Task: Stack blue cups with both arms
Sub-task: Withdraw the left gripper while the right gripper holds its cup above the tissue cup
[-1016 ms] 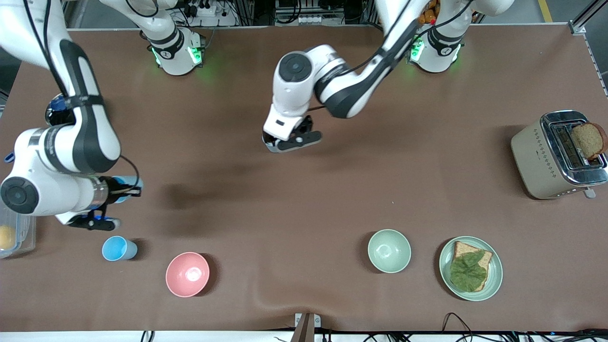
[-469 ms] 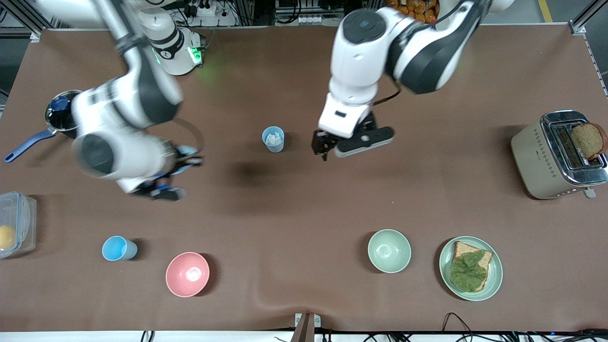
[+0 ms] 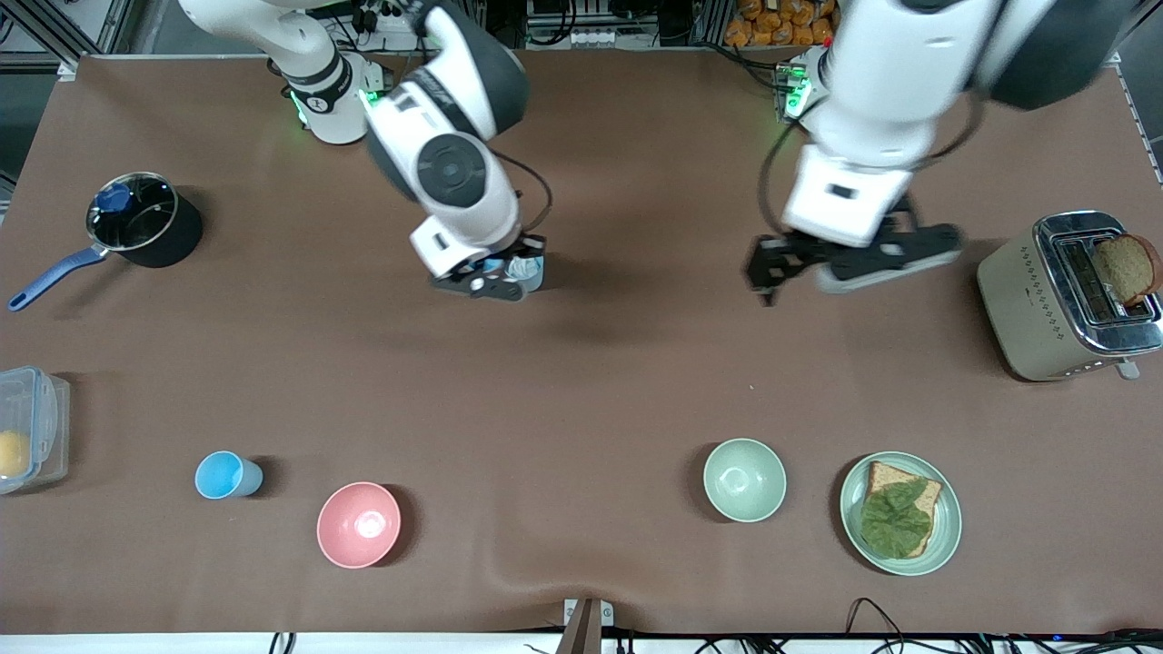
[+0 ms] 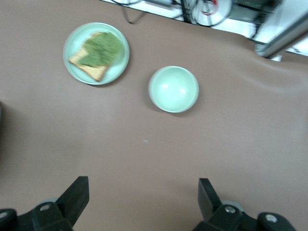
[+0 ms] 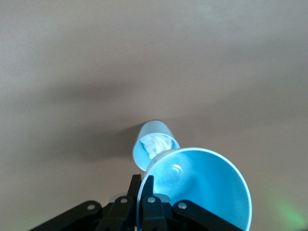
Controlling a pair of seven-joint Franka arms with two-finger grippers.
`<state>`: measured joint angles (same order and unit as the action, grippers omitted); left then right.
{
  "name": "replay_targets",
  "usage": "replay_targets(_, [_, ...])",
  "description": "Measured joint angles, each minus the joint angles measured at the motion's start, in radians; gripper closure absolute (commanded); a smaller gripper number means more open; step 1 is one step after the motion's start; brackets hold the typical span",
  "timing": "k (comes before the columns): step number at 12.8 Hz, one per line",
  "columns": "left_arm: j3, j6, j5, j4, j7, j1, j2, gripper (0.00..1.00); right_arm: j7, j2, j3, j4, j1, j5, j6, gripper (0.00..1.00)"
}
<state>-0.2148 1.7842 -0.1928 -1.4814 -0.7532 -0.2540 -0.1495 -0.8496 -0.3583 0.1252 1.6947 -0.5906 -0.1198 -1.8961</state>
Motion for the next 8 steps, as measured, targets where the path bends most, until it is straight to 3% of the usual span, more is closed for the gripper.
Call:
replay_targets(2, [0.0, -0.042, 0.0, -0.001, 0.089, 0.064, 0.025, 0.0, -0.011, 0.01, -0.002, 0.089, -0.018, 0.0, -0.083, 1.0])
replay_targets(8, [-0.001, -0.159, 0.002, -0.003, 0.331, 0.21, 0.075, 0.0, -0.047, 0.005, -0.003, 0.133, -0.057, 0.0, -0.154, 1.0])
